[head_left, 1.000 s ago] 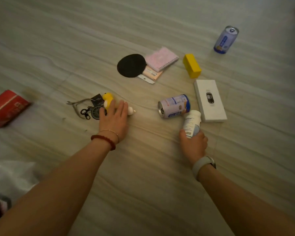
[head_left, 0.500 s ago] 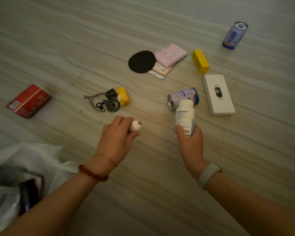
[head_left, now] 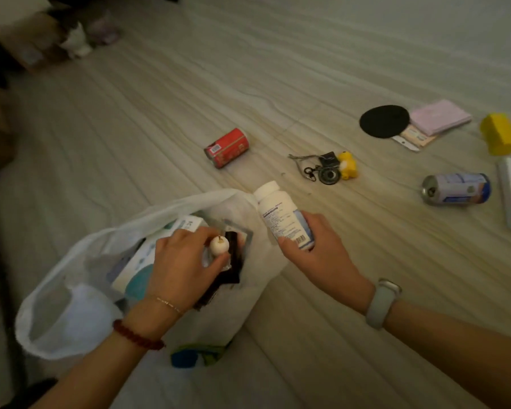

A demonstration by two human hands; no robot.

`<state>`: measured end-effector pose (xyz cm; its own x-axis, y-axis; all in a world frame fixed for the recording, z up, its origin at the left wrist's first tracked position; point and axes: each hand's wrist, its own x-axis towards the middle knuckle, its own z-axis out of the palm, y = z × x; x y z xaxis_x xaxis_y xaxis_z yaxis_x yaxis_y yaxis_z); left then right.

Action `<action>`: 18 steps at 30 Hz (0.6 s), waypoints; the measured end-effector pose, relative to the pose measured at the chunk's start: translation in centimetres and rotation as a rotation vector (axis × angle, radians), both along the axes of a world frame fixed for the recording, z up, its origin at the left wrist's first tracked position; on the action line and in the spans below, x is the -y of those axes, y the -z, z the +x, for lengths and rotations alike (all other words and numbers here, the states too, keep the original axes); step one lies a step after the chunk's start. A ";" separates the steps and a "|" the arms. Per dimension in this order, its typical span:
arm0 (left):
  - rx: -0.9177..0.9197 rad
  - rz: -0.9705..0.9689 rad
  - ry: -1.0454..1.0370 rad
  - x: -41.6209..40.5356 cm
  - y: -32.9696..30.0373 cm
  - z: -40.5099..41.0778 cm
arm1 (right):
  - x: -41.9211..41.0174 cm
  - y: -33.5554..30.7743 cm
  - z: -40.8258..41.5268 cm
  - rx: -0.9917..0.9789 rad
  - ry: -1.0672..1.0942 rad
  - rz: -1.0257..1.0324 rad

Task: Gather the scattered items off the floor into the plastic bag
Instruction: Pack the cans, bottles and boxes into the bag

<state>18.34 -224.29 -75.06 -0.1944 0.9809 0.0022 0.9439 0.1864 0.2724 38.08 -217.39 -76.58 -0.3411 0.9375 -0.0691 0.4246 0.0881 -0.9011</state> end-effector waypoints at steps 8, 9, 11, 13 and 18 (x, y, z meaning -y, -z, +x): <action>-0.339 0.064 0.041 3.5 3.5 -1.2 | 0.7 1.1 -5.1 0.341 -0.254 0.132; -0.343 0.071 0.018 3.4 3.6 -1.3 | 0.5 1.2 -5.6 0.385 -0.252 0.154; -0.331 0.073 -0.044 3.1 3.5 -1.3 | 0.1 1.2 -6.5 0.466 -0.253 0.217; -0.306 0.049 -0.100 2.9 3.5 -1.3 | -0.4 1.2 -7.4 0.544 -0.283 0.271; -0.267 0.041 -0.132 3.3 4.4 -1.8 | -1.3 1.4 -9.0 0.586 -0.467 0.292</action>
